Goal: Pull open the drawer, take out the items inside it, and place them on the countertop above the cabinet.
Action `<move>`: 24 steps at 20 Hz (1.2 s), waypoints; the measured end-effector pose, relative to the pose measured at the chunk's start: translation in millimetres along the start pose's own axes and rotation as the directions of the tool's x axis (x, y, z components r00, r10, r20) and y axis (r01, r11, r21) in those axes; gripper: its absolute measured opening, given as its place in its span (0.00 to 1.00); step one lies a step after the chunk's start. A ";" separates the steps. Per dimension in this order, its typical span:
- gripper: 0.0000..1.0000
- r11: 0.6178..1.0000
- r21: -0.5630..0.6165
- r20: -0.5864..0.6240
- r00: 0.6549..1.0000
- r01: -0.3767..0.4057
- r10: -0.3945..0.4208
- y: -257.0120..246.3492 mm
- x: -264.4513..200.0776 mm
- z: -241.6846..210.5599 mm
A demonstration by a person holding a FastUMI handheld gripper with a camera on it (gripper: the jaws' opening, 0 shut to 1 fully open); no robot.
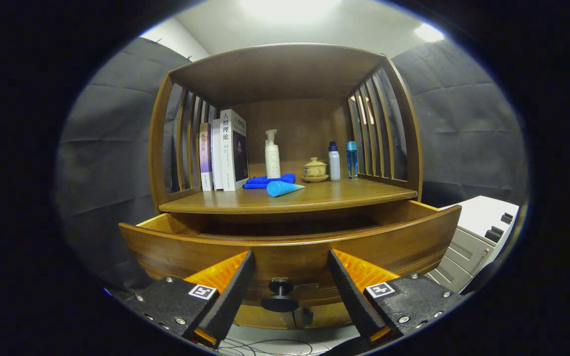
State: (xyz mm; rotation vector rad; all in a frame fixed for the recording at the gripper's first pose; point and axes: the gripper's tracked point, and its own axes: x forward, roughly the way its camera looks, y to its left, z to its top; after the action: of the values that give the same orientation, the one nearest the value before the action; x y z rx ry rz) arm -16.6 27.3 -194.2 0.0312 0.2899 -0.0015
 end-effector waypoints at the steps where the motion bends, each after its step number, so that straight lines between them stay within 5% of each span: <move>1: 0.94 1.000 -0.001 0.003 1.000 -0.001 0.001 0.0 5.3 0.2; 16: 0.94 1.000 -0.007 0.009 1.000 -0.001 0.001 -1.0 89.0 8.5; 24: 0.94 1.000 -0.008 -0.006 1.000 -0.020 0.020 2.4 90.0 8.9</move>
State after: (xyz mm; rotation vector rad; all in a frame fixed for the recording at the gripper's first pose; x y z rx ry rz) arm 72.2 29.7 -211.3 0.0257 0.2957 0.0195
